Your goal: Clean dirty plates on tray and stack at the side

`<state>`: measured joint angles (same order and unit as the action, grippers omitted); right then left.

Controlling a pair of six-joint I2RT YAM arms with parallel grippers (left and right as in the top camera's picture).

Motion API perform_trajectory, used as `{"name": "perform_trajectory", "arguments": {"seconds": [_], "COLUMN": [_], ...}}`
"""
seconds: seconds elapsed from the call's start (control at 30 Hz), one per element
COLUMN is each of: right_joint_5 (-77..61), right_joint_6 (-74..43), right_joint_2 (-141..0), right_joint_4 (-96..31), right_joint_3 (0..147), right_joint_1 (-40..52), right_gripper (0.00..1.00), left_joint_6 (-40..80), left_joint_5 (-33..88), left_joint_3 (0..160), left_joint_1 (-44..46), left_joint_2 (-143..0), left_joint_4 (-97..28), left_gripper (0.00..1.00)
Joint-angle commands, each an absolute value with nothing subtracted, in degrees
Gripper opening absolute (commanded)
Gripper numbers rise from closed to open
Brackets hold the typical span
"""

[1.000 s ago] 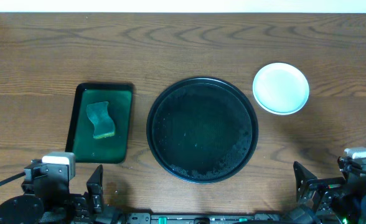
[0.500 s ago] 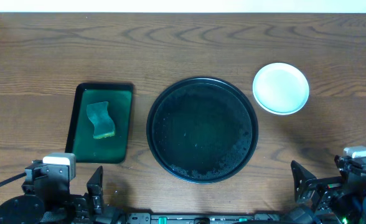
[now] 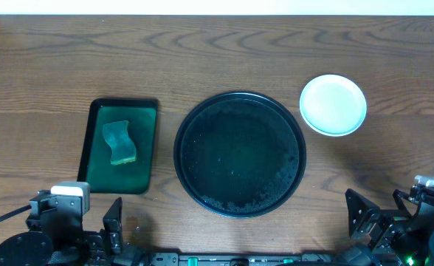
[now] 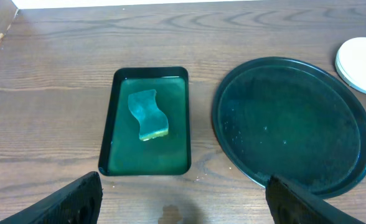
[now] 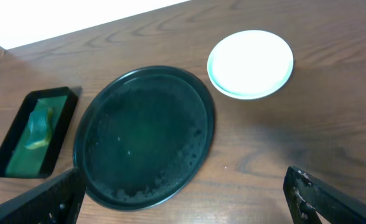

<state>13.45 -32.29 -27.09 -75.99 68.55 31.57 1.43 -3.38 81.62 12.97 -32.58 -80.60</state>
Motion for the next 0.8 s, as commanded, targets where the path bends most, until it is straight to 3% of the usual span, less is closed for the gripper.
{"name": "perform_trajectory", "arguments": {"seconds": [0.0,0.53,0.77], "right_joint_5": [13.52,15.9,13.82], "right_joint_6": [-33.21,-32.73,-32.73], "right_joint_2": [-26.76,-26.76,-24.38], "right_joint_4": [-77.06,-74.17,-67.35], "right_joint_3": [68.55,67.26,60.84], "right_joint_1": [31.88,31.46,18.52], "right_gripper": [0.99,0.99,0.99], "left_joint_6": [0.86,0.86,0.89], "left_joint_5": [-4.08,-4.08,-4.05], "left_joint_3": [82.35,82.35,82.37], "left_joint_1": [13.1,13.1,13.1], "left_joint_2": [-32.73,-32.73,-32.73], "left_joint_4": [-80.66,-80.77,-80.77], "left_gripper": [0.85,0.85,0.85]}}
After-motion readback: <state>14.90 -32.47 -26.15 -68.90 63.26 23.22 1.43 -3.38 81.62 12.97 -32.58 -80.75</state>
